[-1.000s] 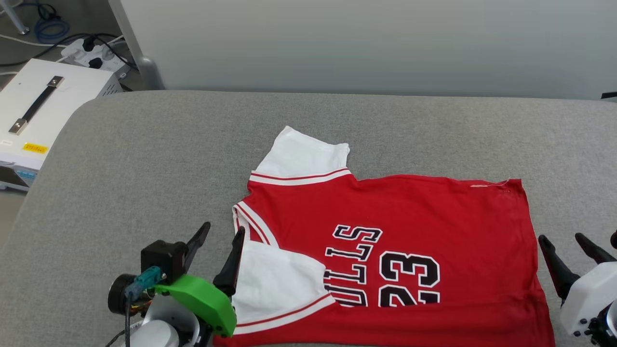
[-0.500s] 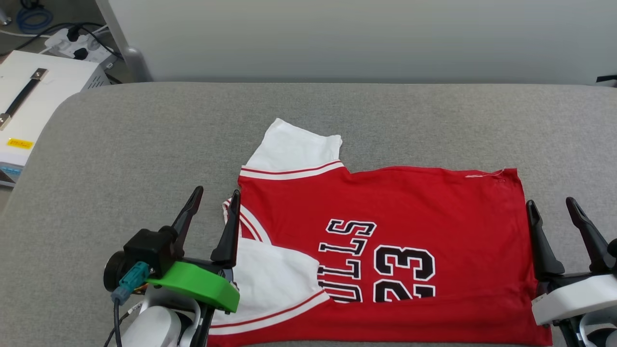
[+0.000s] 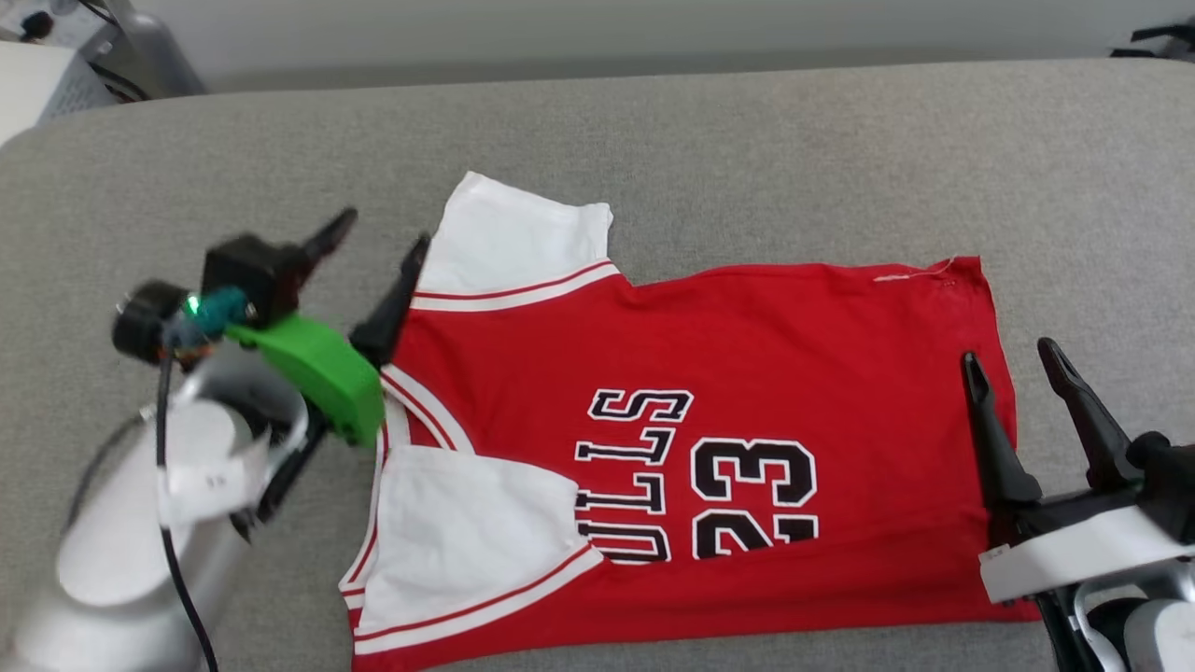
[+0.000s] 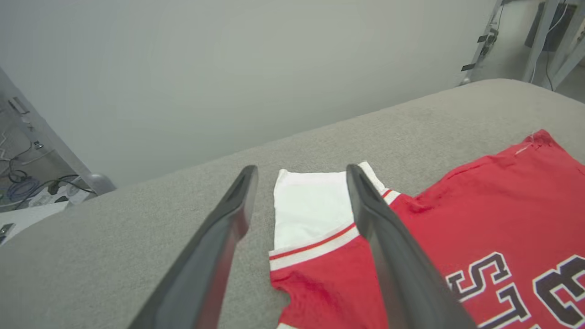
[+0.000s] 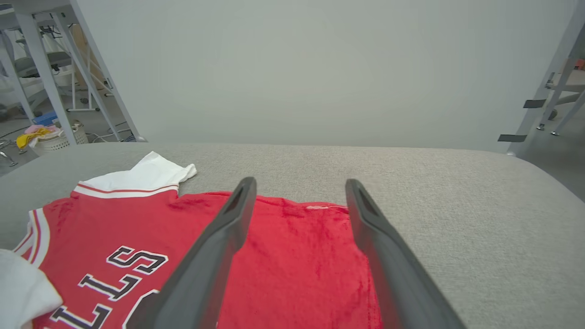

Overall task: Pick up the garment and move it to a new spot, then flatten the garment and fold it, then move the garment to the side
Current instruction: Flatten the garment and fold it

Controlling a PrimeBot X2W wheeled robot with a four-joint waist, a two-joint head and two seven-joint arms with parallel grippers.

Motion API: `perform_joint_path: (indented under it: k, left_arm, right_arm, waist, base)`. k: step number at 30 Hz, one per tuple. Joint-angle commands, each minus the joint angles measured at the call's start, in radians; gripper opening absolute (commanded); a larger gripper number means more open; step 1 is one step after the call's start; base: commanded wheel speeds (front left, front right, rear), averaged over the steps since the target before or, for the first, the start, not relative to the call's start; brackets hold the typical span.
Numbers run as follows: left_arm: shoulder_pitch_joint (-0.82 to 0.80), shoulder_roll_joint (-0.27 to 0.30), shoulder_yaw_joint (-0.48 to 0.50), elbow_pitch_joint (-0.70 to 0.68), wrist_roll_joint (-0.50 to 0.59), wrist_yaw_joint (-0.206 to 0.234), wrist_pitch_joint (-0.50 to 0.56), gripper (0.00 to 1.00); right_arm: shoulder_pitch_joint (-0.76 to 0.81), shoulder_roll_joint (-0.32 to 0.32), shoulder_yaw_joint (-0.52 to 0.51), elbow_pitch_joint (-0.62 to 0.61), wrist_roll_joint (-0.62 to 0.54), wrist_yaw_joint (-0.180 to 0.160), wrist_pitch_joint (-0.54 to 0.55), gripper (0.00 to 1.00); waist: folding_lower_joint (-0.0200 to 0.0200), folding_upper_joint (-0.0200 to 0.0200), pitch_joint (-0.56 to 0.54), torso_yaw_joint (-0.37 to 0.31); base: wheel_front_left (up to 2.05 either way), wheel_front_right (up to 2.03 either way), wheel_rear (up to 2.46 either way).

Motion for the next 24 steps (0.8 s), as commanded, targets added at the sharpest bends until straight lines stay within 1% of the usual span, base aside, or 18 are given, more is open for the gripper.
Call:
perform_joint_path:
  k: [1, 5, 6, 10, 12, 14, 18, 19, 22, 24]
  left_arm:
    - [-0.072, 0.028, -0.007, 0.014, 0.009, -0.014, 0.041, 1.0]
    - [-0.244, 0.086, -0.053, 0.093, -0.004, -0.036, 0.273, 1.0]
    - [-0.286, 0.089, -0.056, 0.118, -0.021, -0.038, 0.34, 1.0]
    - [-0.433, 0.099, -0.071, 0.18, -0.072, -0.044, 0.5, 1.0]
    - [-0.487, 0.121, -0.105, 0.218, -0.094, -0.046, 0.601, 1.0]
    - [-0.538, 0.14, -0.124, 0.245, -0.117, -0.047, 0.659, 1.0]
    - [-0.607, 0.148, -0.137, 0.312, -0.19, -0.048, 0.76, 1.0]
    - [-0.634, 0.145, -0.138, 0.363, -0.246, -0.048, 0.818, 1.0]
    - [-0.651, 0.137, -0.136, 0.398, -0.277, -0.048, 0.837, 1.0]
    - [-0.653, 0.133, -0.141, 0.419, -0.279, -0.048, 0.834, 1.0]
  right_arm:
    - [-0.026, -0.001, 0.008, -0.01, -0.002, -0.001, 0.0, 1.0]
    - [-0.064, 0.008, 0.021, -0.024, -0.005, -0.001, -0.005, 1.0]
    - [-0.075, 0.01, 0.028, -0.025, -0.006, -0.001, -0.006, 1.0]
    - [-0.108, 0.02, 0.051, -0.026, -0.01, -0.001, -0.01, 1.0]
    - [-0.122, 0.027, 0.06, -0.015, -0.005, -0.001, -0.01, 1.0]
    - [-0.136, 0.027, 0.073, 0.001, -0.01, -0.001, -0.015, 1.0]
    - [-0.159, 0.033, 0.096, 0.022, -0.006, -0.001, -0.037, 1.0]
    - [-0.169, 0.036, 0.103, 0.039, -0.003, -0.001, -0.047, 1.0]
    - [-0.177, 0.037, 0.108, 0.053, 0.0, -0.001, -0.055, 1.0]
    - [-0.18, 0.037, 0.112, 0.059, 0.0, -0.001, -0.06, 1.0]
  waist:
    - [0.0, 0.0, 0.101, -0.07]
    - [0.0, 0.0, 0.172, -0.112]
    - [0.0, 0.0, 0.187, -0.123]
    - [0.0, 0.0, 0.238, -0.16]
    - [0.0, 0.0, 0.257, -0.178]
    - [0.0, 0.0, 0.273, -0.195]
    - [0.0, 0.0, 0.301, -0.22]
    - [0.0, 0.0, 0.315, -0.232]
    - [0.0, 0.0, 0.326, -0.239]
    - [0.0, 0.0, 0.33, -0.242]
  base:
    - [0.0, 0.0, 0.0]
    - [0.0, 0.0, 0.0]
    - [0.0, 0.0, 0.0]
    - [0.0, 0.0, 0.0]
    - [0.0, 0.0, 0.0]
    - [0.0, 0.0, 0.0]
    - [0.0, 0.0, 0.0]
    - [0.0, 0.0, 0.0]
    - [0.0, 0.0, 0.0]
    - [0.0, 0.0, 0.0]
